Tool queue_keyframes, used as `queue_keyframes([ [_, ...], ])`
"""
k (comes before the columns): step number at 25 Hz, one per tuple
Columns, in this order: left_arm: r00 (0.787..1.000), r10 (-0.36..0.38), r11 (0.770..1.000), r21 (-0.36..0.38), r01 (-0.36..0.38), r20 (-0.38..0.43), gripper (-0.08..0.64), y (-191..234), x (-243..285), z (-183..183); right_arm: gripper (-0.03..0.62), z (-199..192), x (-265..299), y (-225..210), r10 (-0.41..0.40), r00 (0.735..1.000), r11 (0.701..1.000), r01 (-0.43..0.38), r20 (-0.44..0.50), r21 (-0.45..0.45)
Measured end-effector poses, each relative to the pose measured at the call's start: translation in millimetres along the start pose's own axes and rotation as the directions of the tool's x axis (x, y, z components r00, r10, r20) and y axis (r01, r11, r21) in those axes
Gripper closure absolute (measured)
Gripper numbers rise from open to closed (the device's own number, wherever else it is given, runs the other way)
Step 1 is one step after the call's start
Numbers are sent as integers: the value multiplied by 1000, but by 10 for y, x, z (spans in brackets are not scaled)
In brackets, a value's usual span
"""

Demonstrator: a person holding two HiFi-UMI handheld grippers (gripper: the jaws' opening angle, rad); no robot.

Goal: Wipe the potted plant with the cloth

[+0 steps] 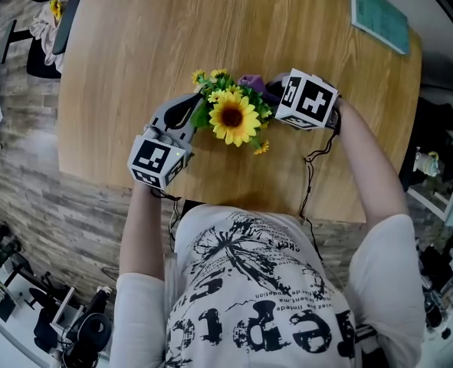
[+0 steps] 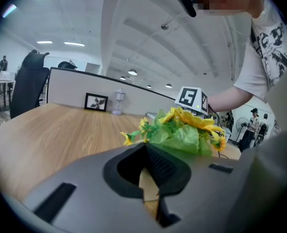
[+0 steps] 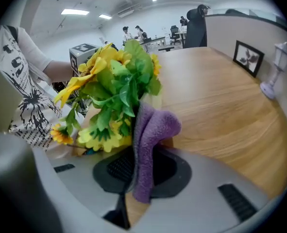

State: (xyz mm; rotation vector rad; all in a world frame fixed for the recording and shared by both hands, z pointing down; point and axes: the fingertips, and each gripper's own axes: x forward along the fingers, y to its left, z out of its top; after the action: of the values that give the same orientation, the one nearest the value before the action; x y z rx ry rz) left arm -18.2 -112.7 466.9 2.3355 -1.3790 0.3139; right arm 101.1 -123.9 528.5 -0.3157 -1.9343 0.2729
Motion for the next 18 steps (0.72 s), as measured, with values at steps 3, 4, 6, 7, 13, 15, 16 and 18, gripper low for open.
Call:
queue_keyframes([
  [3, 1000, -7, 1000, 9, 7, -20, 557, -5, 7, -1, 522, -90, -47, 13, -24, 1000, 998, 25, -13, 51],
  [4, 1000, -10, 1000, 1, 10, -24, 557, -8, 9, -5, 522, -126, -76, -10, -50, 999, 996, 51, -20, 70],
  [6, 1000, -8, 1000, -16, 8, -30, 558, -2, 1, -11, 522, -181, -160, -109, -135, 990, 985, 137, -30, 106],
  [7, 999, 0, 1000, -14, 0, -34, 557, 5, -5, -17, 522, -195, -218, -184, -191, 981, 973, 193, -29, 125],
  [13, 996, 87, 996, 10, -87, 2, 557, 86, -105, 69, 520, -34, -788, -574, -528, 843, 827, 485, 98, 284],
  [15, 994, 98, 995, 11, -99, 38, 557, 114, -181, 221, 520, 118, -1012, -590, -597, 786, 784, 529, 159, 325],
  [16, 994, 97, 995, 25, -98, 51, 557, 125, -220, 300, 520, 210, -1108, -570, -620, 762, 769, 541, 189, 341],
  [18, 994, 82, 994, 61, -86, 71, 557, 155, -286, 456, 520, 418, -1260, -490, -648, 721, 750, 548, 246, 370],
])
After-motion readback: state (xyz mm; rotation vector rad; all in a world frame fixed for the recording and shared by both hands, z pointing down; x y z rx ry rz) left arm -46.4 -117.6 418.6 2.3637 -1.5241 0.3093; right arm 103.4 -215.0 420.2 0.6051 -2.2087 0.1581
